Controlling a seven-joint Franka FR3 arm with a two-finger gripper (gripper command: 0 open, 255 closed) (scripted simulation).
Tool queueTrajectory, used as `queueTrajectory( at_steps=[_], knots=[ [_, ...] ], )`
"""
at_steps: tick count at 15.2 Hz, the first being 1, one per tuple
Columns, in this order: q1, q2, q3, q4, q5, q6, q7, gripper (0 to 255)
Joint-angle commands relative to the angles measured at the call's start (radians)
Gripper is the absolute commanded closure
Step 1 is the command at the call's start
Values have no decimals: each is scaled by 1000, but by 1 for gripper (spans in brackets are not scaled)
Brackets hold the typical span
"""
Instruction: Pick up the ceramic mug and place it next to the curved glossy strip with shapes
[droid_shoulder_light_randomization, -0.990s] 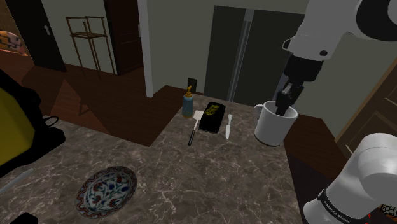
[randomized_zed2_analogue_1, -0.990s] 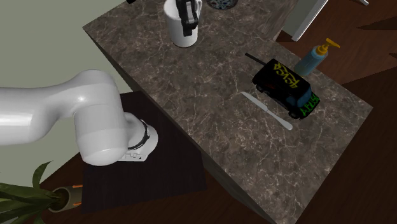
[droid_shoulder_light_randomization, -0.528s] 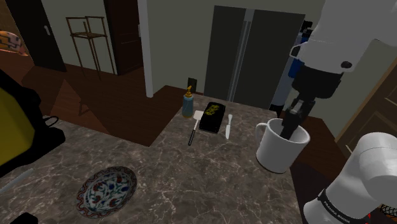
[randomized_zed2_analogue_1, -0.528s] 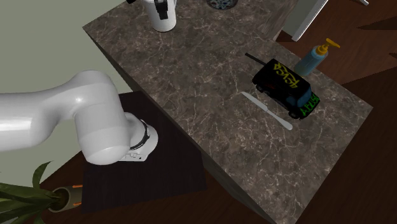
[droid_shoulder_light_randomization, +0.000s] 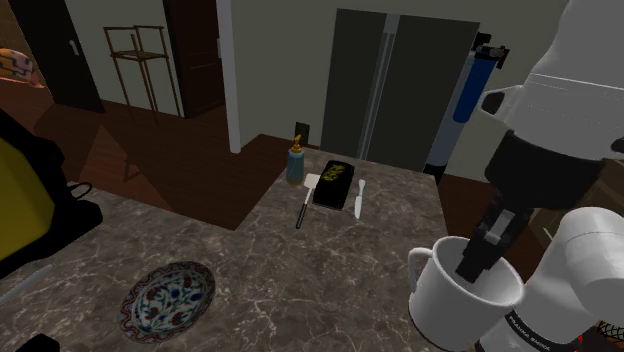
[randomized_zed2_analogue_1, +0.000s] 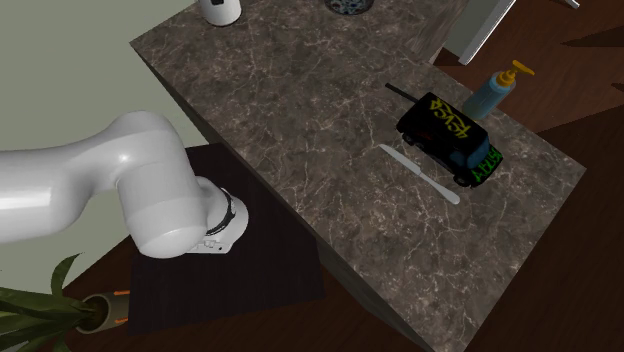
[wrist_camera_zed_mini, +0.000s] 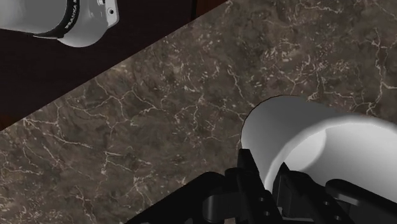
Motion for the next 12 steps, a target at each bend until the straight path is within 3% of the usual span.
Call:
queueTrajectory(
  at_steps=[1, 7, 12],
  knots=[
    [3, 17, 47, 42, 26, -5, 52, 255],
    [-10, 77, 199, 157, 94, 11, 197, 255],
    [-56, 144, 343, 280, 128, 29, 317, 255]
  ],
)
